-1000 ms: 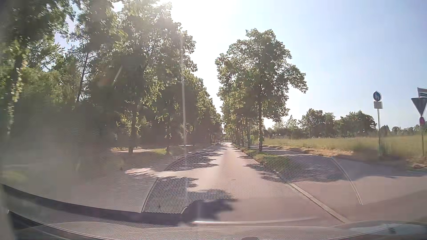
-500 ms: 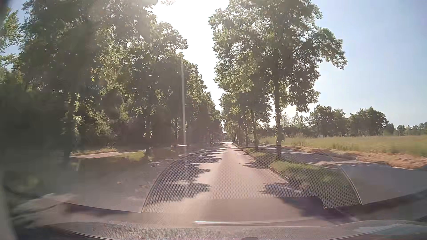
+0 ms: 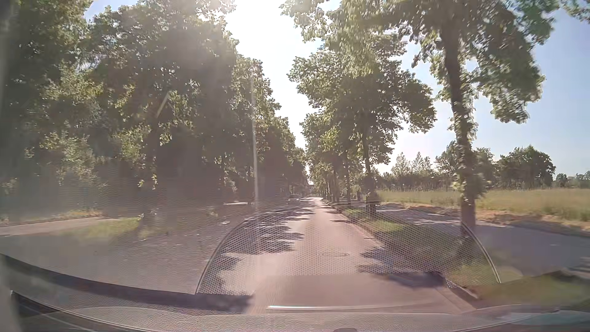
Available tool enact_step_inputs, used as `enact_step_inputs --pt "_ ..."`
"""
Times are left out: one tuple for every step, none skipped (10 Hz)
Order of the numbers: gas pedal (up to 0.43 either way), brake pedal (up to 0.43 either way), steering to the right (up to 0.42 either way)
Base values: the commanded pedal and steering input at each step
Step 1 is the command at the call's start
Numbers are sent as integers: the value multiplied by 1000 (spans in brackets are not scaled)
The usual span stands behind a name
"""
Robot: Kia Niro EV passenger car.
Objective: Follow the waypoints while adhering to traffic rules and regulations
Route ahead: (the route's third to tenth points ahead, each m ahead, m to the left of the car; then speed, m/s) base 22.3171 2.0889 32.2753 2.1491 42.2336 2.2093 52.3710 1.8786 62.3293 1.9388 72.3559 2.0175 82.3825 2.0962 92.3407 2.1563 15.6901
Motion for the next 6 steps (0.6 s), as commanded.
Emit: enact_step_inputs --pt "189 12 -1" --pt "189 12 -1" --pt "189 12 -1" --pt "189 12 -1" --pt "189 12 -1" --pt "189 12 -1"
